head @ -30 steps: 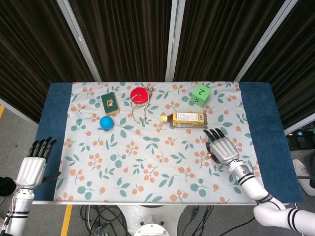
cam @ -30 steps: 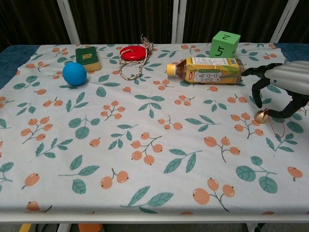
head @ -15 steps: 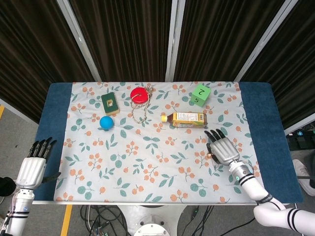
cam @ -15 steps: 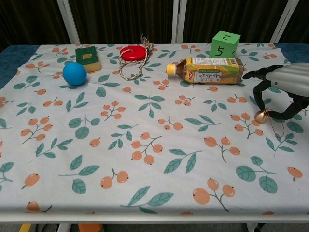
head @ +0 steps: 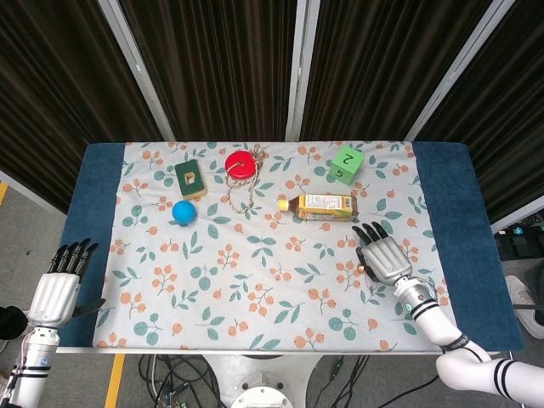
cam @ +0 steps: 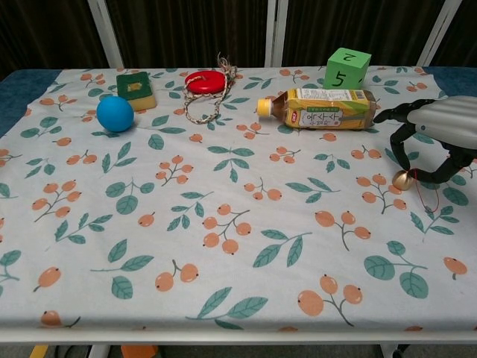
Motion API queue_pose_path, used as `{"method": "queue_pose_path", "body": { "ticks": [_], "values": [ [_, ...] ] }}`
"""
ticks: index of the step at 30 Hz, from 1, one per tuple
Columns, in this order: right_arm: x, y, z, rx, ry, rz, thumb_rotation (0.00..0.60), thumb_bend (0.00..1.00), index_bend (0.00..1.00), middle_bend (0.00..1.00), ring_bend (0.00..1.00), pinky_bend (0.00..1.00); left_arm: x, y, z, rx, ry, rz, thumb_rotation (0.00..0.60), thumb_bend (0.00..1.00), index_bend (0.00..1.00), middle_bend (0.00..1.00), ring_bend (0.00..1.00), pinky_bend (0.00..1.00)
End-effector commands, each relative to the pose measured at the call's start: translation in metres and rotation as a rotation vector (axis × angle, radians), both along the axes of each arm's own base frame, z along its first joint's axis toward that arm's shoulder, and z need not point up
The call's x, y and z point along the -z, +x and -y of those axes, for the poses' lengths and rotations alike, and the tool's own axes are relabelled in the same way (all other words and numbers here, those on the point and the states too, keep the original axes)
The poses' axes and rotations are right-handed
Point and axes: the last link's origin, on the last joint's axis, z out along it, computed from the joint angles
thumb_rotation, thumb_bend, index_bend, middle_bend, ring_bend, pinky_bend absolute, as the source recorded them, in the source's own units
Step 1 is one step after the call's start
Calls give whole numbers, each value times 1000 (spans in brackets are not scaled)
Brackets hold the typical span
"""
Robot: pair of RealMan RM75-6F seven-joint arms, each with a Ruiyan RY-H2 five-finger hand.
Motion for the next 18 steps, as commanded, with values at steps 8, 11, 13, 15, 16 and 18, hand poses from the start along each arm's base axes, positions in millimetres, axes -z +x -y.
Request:
{"method": "queue_pose_path", "body": {
  "ticks": [8,11,13,15,16,18],
  "values": [
    [-3,1,1,-4,-23,17,600,396,687,119,0,0,1,-1,1,-3,-5,6,600,0,0,0,0,4],
    [-14,4,3,-15,-58,43,600,410,707,125,0,0,1,-1,1,-2,-8,8,600,0,0,0,0,4],
    [-27,8,5,-30,-97,66,600,416,715,129,0,0,1,-1,1,1,-9,9,600,0,0,0,0,4],
    [-43,13,7,-51,-144,91,600,419,724,134,0,0,1,0,1,3,-10,16,600,0,0,0,0,4],
    [-50,15,7,-62,-167,100,600,421,729,137,0,0,1,1,1,3,-11,18,600,0,0,0,0,4],
    [-67,22,7,-96,-223,118,600,425,738,145,0,0,1,1,0,5,-12,17,600,0,0,0,0,4]
  ]
}}
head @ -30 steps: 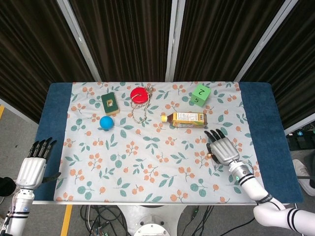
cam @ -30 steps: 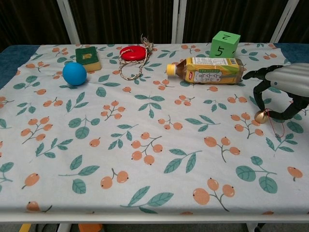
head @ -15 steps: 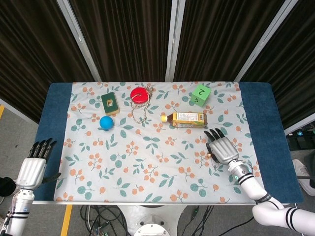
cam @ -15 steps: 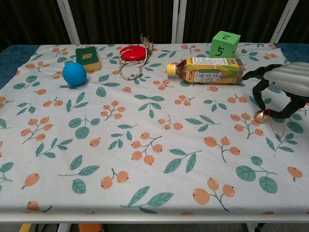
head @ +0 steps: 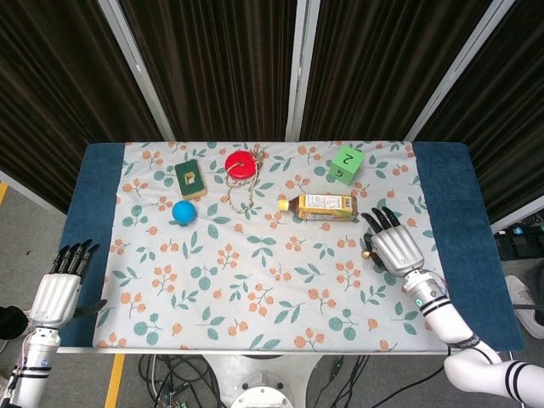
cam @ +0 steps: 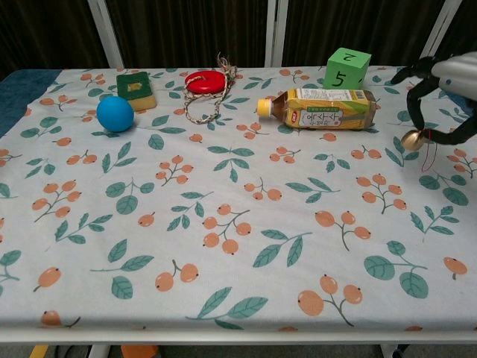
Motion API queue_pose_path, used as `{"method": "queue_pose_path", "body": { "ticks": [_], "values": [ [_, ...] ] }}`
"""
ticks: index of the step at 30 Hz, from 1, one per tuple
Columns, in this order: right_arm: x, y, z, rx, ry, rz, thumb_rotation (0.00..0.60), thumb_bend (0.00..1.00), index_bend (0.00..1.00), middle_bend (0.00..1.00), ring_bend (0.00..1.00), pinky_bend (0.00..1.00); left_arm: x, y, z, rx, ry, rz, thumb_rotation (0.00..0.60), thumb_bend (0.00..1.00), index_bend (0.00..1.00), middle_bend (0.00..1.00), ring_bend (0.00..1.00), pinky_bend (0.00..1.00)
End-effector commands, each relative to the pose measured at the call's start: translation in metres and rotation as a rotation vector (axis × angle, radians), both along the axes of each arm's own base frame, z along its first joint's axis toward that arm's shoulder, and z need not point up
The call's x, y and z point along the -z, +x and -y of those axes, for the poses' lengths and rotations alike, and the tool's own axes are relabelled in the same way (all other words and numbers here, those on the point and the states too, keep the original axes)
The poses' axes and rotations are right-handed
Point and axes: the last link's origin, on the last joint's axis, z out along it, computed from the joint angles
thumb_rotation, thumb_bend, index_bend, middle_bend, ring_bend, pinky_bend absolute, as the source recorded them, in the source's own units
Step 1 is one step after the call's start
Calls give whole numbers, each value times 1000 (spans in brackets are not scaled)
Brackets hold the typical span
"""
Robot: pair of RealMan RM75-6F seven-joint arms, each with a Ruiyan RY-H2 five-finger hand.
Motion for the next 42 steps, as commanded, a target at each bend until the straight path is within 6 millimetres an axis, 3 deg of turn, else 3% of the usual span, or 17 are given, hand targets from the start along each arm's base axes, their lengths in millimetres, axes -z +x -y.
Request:
{"method": "queue_pose_path", "body": {
  "ticks": [1,4,6,8,10,11,13,17,19,22,26,29,34,38,40,42],
  "values": [
    [-30,13,-2,-53,-86,55,600,427,744,151,0,0,0,1,0,1,-1,-2,600,0,0,0,0,4],
    [-44,31,-15,-64,-34,221,600,431,765,164,0,0,1,2,-1,3,-4,-4,600,0,0,0,0,4],
    [-59,32,-19,-92,-48,251,600,436,781,170,0,0,2,3,-1,6,-6,-4,600,0,0,0,0,4],
    [-72,19,-12,-120,-164,144,600,441,809,183,0,0,2,4,-1,8,-8,-5,600,0,0,0,0,4],
    [-82,-6,2,-106,-340,-84,600,441,820,189,0,0,2,5,-1,10,-9,-7,600,0,0,0,0,4],
    [-81,-13,6,-82,-374,-147,600,437,821,186,0,0,1,5,-1,10,-9,-8,600,0,0,0,0,4],
    [-69,-14,5,-36,-339,-109,600,429,821,177,0,0,1,5,-2,9,-9,-10,600,0,0,0,0,4],
    [-47,14,-19,-82,-133,86,600,429,828,175,0,0,4,6,-3,4,-18,-11,600,0,0,0,0,4],
    [-49,18,-21,-134,-146,57,600,431,837,179,0,0,5,7,-2,8,-22,-12,600,0,0,0,0,4],
    [-52,5,-13,-140,-253,-89,600,433,843,188,0,0,4,7,-2,11,-19,-13,600,0,0,0,0,5],
    [-43,14,-28,-51,-82,119,600,438,844,187,0,0,2,5,-1,1,-13,-9,600,0,0,0,0,4],
    [-57,0,-21,-146,-238,-116,600,450,852,195,0,0,4,5,-1,2,-20,-6,600,0,0,0,0,4],
    [-45,5,-27,-5,-79,134,600,446,853,191,0,0,5,4,-1,4,-21,-7,600,0,0,0,0,4],
    [-46,-2,-22,-93,-158,-20,600,446,855,191,0,0,7,5,-1,5,-26,-8,600,0,0,0,0,4],
    [-38,-1,-24,-16,-100,99,600,446,855,189,0,0,7,5,-1,6,-27,-11,600,0,0,0,0,4],
    [-41,-8,-21,-34,-114,30,600,446,856,188,0,0,6,4,-1,2,-22,-9,600,0,0,0,0,4]
  ]
}}
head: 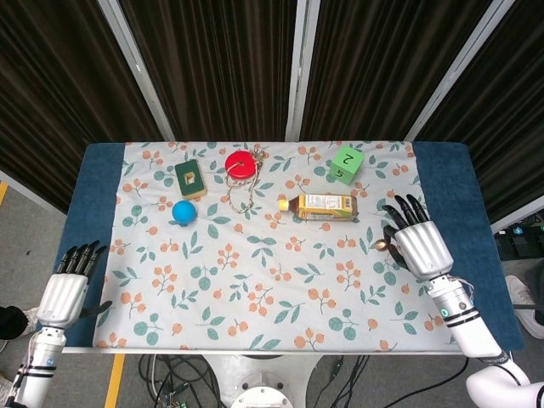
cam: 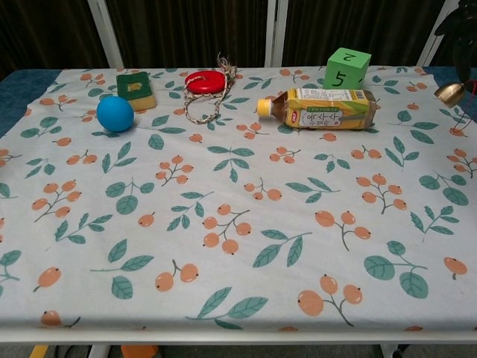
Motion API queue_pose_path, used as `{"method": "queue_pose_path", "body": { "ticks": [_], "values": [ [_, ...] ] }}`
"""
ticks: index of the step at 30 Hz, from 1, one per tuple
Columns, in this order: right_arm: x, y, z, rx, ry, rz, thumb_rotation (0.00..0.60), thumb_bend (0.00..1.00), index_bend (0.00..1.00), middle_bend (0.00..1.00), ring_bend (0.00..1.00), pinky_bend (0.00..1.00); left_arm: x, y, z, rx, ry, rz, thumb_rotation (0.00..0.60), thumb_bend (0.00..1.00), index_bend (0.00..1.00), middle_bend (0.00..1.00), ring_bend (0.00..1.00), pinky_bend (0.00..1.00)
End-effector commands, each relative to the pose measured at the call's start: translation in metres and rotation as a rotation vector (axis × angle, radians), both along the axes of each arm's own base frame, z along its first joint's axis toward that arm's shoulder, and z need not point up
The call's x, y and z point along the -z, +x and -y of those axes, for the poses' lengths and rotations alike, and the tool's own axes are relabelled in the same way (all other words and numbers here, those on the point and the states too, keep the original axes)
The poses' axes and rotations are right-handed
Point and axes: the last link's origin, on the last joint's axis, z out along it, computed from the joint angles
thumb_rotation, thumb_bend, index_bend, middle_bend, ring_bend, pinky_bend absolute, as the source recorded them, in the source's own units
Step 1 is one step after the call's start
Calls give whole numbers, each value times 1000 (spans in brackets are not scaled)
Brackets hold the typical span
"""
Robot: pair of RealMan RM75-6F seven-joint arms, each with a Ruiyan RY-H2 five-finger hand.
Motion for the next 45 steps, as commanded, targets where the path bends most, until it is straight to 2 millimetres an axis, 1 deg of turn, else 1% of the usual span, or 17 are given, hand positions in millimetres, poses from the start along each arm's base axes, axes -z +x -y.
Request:
{"method": "queue_pose_path", "body": {
  "ticks": [1,4,8,15,21,27,33,34,36,38,40,41,44,45],
  "values": [
    [5,-14,2,31,8,-43,600,446,859,189,0,0,-1,-1,0,-4,5,4,600,0,0,0,0,4],
    [18,-15,-2,77,75,17,600,446,863,189,0,0,0,-1,0,-3,1,3,600,0,0,0,0,4],
    [32,-21,-3,76,114,-40,600,446,864,189,0,0,1,-1,1,-4,-4,3,600,0,0,0,0,4],
    [57,-20,-1,75,174,-72,600,447,865,187,0,0,1,-4,1,-10,-4,5,600,0,0,0,0,4],
    [70,-14,3,66,199,-88,600,447,866,188,0,0,1,-5,1,-12,-2,8,600,0,0,0,0,4],
    [82,-13,7,74,222,-122,600,446,862,184,0,0,-2,-6,2,-13,6,10,600,0,0,0,0,4],
    [87,-14,8,79,233,-132,600,426,828,173,0,0,-3,-8,2,-20,9,14,600,0,0,0,0,4],
    [86,-14,8,81,237,-135,600,404,796,160,0,0,-3,-8,2,-19,10,15,600,0,0,0,0,4],
    [85,-15,8,89,245,-141,600,344,685,123,0,0,-3,-8,2,-17,11,14,600,0,0,0,0,4],
    [83,-15,8,97,248,-135,600,262,501,75,0,0,-3,-8,2,-16,11,13,600,0,0,0,0,4],
    [82,-17,8,107,249,-139,600,212,336,48,0,0,-3,-7,2,-18,8,15,600,0,0,0,0,4],
    [81,-17,7,111,251,-140,600,191,232,38,0,0,-3,-7,2,-19,6,16,600,0,0,0,0,4],
    [80,-18,7,116,251,-143,600,167,69,21,0,0,-2,-7,2,-17,5,14,600,0,0,0,0,4],
    [79,-19,6,118,249,-141,600,162,42,17,0,0,-2,-7,2,-18,6,14,600,0,0,0,0,4]
  ]
}}
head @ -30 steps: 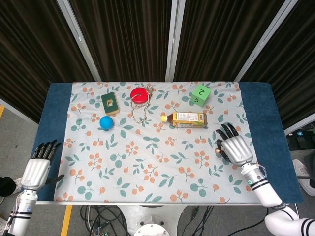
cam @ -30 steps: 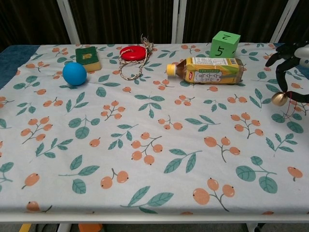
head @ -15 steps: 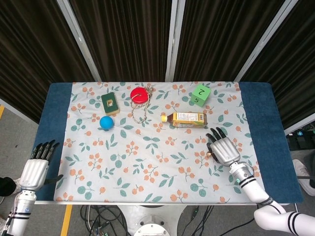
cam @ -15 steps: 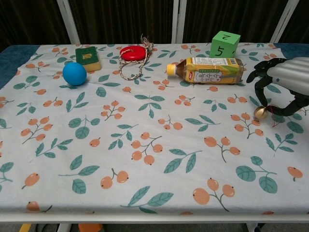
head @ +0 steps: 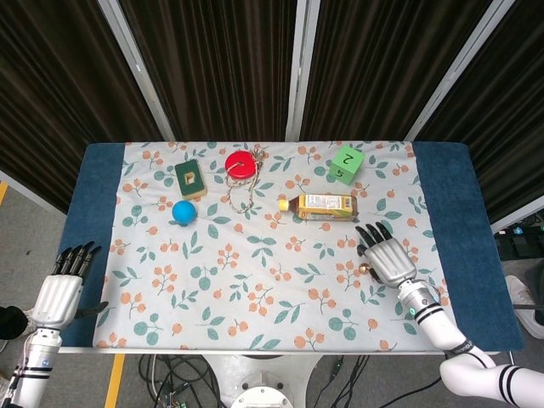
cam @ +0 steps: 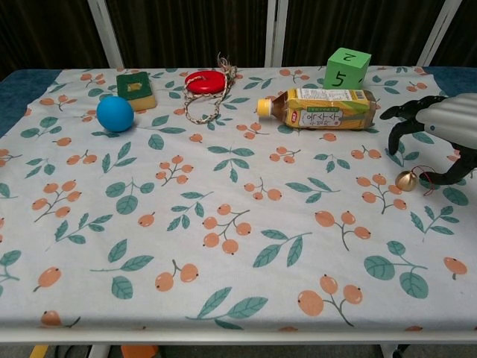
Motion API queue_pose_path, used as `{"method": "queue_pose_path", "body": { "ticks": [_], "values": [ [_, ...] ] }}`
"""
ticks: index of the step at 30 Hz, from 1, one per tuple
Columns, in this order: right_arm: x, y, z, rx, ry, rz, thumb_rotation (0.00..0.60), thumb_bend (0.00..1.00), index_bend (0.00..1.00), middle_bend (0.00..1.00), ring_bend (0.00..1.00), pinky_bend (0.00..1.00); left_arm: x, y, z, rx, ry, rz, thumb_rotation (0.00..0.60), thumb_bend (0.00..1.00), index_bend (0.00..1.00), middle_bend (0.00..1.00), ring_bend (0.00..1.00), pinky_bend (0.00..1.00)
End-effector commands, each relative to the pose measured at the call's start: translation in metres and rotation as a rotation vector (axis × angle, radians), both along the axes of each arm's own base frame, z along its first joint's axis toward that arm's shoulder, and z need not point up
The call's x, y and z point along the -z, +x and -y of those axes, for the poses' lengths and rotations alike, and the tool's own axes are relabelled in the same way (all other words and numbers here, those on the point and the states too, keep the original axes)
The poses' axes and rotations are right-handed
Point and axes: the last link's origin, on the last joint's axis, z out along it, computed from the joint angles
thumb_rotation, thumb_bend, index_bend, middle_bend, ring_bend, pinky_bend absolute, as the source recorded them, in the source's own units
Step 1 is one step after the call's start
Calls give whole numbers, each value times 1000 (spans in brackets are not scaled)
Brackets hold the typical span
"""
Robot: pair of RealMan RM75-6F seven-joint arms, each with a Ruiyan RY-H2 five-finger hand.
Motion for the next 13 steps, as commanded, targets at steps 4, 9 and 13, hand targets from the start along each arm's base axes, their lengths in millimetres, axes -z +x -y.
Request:
{"method": "queue_pose_path", "body": {
  "ticks": [4,9,13],
  "values": [
    [-9,0,-4,2,-26,29,600,149,0,1,0,0,-1,1,0,1,4,-3,600,0,0,0,0,4],
    [-47,-8,-33,-19,-140,89,600,149,0,0,0,0,-3,2,2,-1,14,-5,600,0,0,0,0,4],
    [-81,-34,-67,30,-246,143,600,148,0,0,0,0,-7,4,2,6,30,-10,600,0,0,0,0,4]
  ]
}}
